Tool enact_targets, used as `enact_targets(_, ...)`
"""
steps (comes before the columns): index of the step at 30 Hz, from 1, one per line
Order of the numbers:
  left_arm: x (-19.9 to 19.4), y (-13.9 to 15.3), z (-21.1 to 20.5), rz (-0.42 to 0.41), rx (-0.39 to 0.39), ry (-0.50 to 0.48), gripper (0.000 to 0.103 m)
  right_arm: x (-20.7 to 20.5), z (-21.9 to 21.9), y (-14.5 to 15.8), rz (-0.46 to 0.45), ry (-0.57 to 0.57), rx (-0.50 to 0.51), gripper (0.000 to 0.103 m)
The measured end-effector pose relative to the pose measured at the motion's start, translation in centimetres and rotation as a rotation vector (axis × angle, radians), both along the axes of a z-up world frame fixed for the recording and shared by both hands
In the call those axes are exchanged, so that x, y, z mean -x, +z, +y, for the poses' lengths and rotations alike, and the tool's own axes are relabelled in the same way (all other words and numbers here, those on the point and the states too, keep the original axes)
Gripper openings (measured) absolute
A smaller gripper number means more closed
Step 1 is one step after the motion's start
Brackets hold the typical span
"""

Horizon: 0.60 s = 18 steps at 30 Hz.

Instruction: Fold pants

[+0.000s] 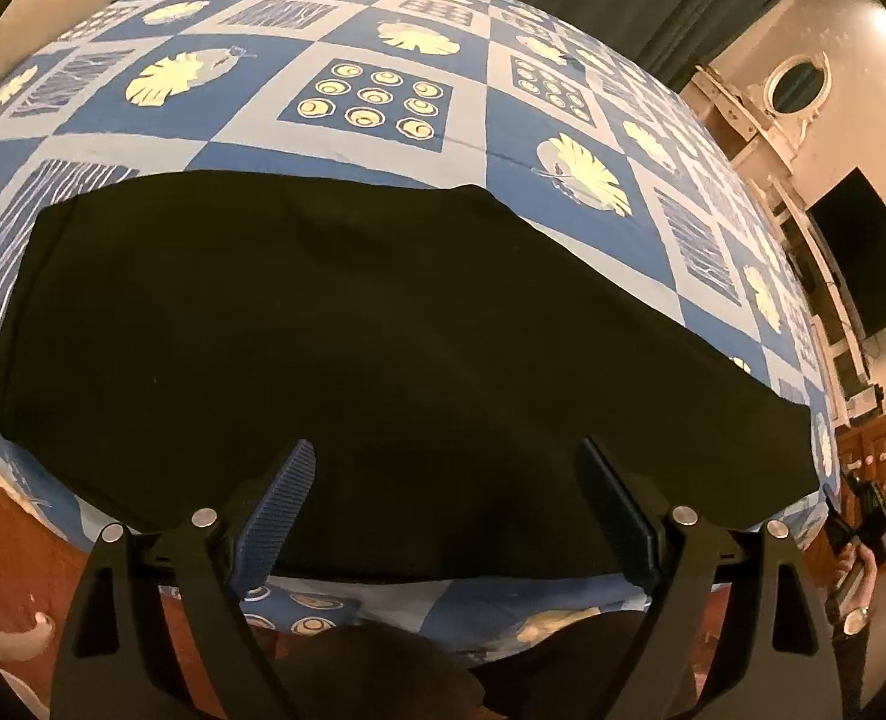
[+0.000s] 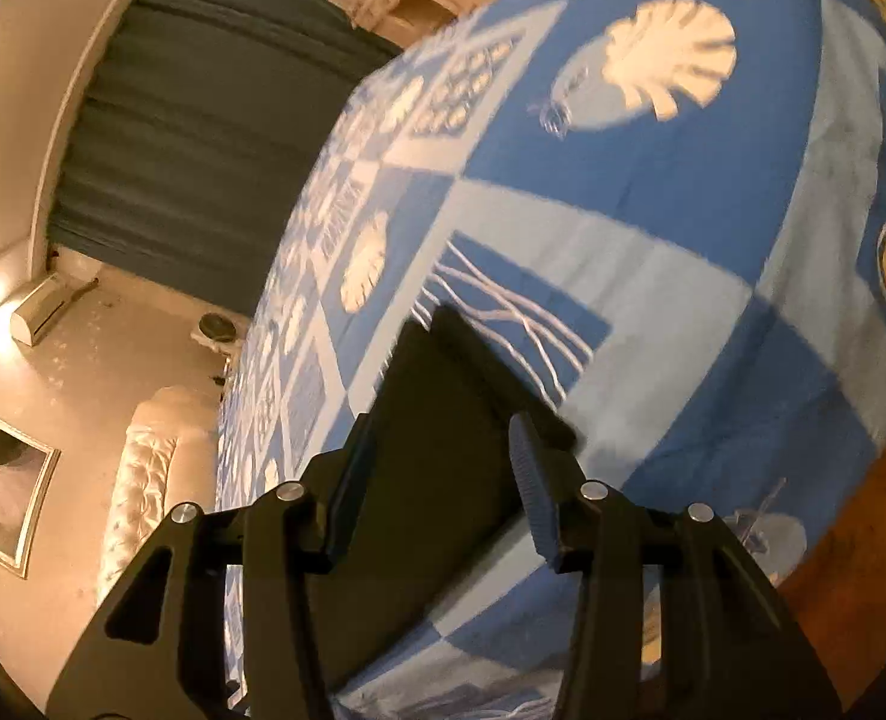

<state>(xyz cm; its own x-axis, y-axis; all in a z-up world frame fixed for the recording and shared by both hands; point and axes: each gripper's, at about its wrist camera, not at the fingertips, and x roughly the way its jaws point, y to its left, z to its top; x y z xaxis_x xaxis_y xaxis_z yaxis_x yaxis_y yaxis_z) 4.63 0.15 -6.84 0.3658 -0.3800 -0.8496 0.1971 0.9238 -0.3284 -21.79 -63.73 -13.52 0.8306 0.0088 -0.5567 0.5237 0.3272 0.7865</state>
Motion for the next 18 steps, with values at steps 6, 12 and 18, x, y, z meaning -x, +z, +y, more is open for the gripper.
enact_targets(6,-0.2,-0.3,0.3,0.007,-0.014,0.025,0.087,-0.1,-0.5,-0.3,-0.001,-0.015,-0.052,0.045)
enact_targets(12,-0.3,-0.4,0.6,0.010,-0.015,0.036,0.087,1.0,-0.4,-1.1,0.020,-0.026,-0.081,0.045)
enact_targets(18,-0.3,-0.3,0.7,0.000,-0.020,0.042,0.087,1.1,0.0,-1.3,0.014,-0.032,-0.091,0.045)
